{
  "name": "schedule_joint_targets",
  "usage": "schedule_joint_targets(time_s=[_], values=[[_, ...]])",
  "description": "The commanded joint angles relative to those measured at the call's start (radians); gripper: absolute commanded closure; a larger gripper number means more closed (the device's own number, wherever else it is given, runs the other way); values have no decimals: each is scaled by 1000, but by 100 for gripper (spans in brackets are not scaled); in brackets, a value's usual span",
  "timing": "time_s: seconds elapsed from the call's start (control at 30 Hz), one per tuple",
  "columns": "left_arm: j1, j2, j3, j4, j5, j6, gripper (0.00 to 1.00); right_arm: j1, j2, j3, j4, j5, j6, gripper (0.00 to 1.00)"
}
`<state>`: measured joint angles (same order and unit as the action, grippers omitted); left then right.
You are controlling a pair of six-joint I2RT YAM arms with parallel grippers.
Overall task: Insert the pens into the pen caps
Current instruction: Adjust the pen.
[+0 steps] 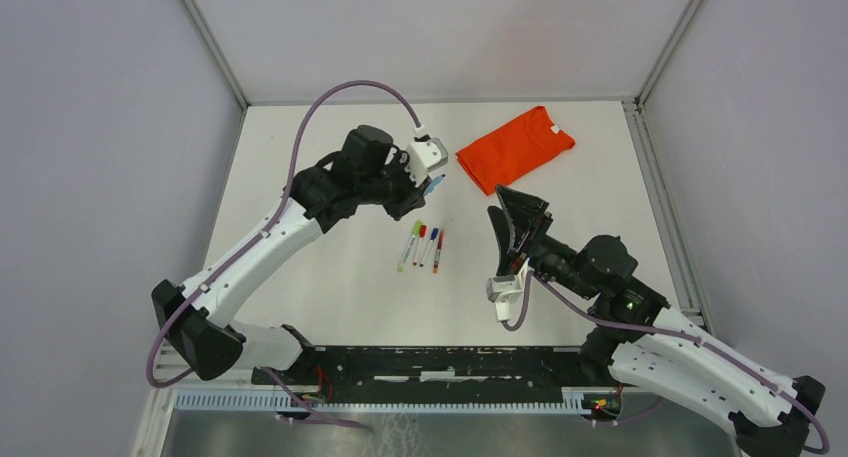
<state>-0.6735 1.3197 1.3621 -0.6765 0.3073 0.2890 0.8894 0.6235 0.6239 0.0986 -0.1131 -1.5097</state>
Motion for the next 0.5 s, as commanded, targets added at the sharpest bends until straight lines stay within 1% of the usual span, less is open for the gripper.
schedule_joint_targets(time_s=[0.0, 0.13, 0.2, 0.33, 0.47], values=[[-90, 71, 50, -96, -406, 130, 98, 1, -17, -48, 114, 42, 175, 28], [-189, 149, 44, -173, -725, 238, 98, 1, -33, -96, 169, 91, 209, 28], [-219, 168, 15, -185, -844, 308, 98, 2, -44, -118, 194, 128, 216, 28], [-234, 151, -72, -185, -938, 453, 98, 1, -79, -147, 214, 170, 234, 27], [-233, 61, -160, -35, -1000, 586, 98, 1, -126, -167, 185, 164, 293, 27]])
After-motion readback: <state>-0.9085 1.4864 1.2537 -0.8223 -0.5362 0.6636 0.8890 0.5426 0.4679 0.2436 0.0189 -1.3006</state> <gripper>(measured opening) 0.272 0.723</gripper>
